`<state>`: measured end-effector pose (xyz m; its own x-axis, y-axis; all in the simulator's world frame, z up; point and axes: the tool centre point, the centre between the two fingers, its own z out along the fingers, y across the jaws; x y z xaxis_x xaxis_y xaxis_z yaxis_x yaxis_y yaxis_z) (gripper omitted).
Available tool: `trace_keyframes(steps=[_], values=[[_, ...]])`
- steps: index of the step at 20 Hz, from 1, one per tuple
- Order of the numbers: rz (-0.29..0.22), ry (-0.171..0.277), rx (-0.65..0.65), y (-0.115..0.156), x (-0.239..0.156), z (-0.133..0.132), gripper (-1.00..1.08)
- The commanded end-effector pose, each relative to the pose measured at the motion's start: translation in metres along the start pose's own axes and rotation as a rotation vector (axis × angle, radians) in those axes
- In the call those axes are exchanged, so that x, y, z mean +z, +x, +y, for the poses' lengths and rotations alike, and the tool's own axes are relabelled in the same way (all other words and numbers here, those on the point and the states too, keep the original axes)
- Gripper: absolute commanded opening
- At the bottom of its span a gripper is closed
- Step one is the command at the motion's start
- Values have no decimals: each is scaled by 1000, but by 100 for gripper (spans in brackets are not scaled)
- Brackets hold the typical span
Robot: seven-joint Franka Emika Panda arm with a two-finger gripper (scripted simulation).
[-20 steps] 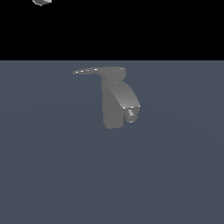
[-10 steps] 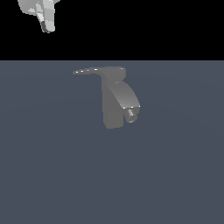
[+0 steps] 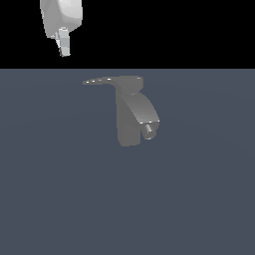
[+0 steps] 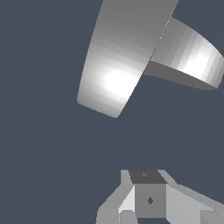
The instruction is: Turn on the faucet by rotating a designated handle.
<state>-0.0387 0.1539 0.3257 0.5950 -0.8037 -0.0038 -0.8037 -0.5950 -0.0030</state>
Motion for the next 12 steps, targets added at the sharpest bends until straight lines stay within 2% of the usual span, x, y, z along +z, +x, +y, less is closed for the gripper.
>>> trace_keyframes(steps=[1, 12], values=[[0, 1, 51, 8, 8, -13, -100], [4, -2, 291, 54, 47, -64, -100]])
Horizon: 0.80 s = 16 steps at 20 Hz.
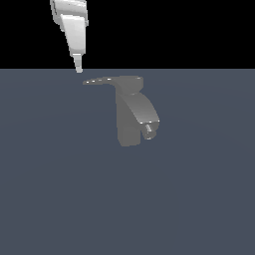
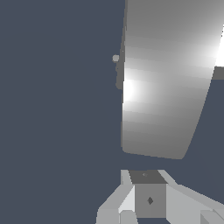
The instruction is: Turn on the faucet by rotating a designated handle.
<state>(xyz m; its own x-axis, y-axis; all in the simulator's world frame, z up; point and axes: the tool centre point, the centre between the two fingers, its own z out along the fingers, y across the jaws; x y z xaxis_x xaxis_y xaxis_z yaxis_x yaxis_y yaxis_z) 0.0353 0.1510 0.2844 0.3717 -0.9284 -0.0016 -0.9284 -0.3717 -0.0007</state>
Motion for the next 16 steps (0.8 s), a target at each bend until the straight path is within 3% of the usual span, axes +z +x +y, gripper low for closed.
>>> trace_keyframes(steps=[1, 9, 16], values=[[2, 0, 55, 9, 9, -13, -100], [3, -1, 186, 33, 28, -43, -100], [3, -1, 237, 44, 35, -54, -100]])
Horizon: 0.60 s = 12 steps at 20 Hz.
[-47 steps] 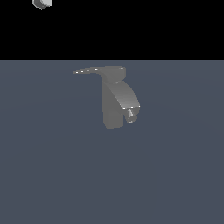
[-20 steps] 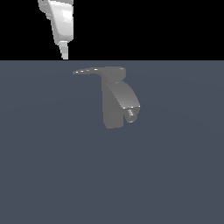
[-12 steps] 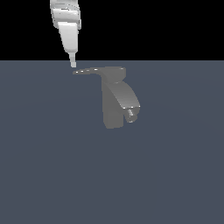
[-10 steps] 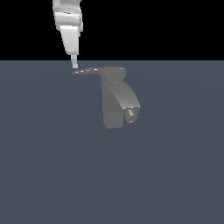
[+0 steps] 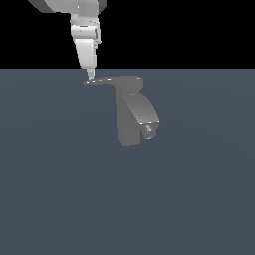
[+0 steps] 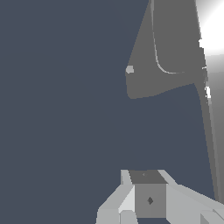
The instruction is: Turn on the faucet by rotating a designated handle.
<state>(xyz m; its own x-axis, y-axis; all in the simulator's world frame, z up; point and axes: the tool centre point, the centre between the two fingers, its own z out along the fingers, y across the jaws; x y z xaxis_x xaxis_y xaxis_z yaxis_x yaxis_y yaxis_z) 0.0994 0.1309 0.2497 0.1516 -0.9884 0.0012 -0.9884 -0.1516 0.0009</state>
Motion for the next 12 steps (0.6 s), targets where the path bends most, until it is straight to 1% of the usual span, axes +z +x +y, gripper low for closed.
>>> trace_keyframes(steps=[1, 7, 12], values=[[0, 1, 11, 2, 1, -3, -100], [-1, 1, 12, 2, 1, -3, -100], [-1, 1, 12, 1, 1, 9, -100]])
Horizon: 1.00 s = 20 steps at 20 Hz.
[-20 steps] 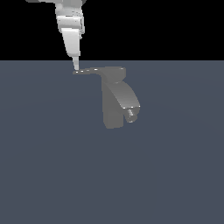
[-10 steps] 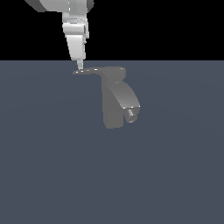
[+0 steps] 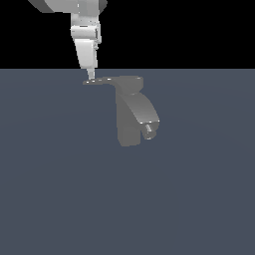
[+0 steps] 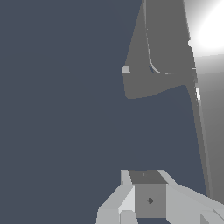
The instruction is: Turn on the faucet by rotating a designated handle.
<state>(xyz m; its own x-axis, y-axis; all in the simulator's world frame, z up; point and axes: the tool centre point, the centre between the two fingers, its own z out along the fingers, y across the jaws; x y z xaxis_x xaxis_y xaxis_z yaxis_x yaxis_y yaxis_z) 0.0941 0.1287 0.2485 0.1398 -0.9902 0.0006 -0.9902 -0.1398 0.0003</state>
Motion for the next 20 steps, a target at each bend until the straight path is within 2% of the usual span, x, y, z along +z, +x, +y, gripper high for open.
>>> trace_keyframes(steps=[1, 20], values=[[0, 0, 0, 0, 0, 6, -100], [0, 0, 0, -3, 0, 56, -100]])
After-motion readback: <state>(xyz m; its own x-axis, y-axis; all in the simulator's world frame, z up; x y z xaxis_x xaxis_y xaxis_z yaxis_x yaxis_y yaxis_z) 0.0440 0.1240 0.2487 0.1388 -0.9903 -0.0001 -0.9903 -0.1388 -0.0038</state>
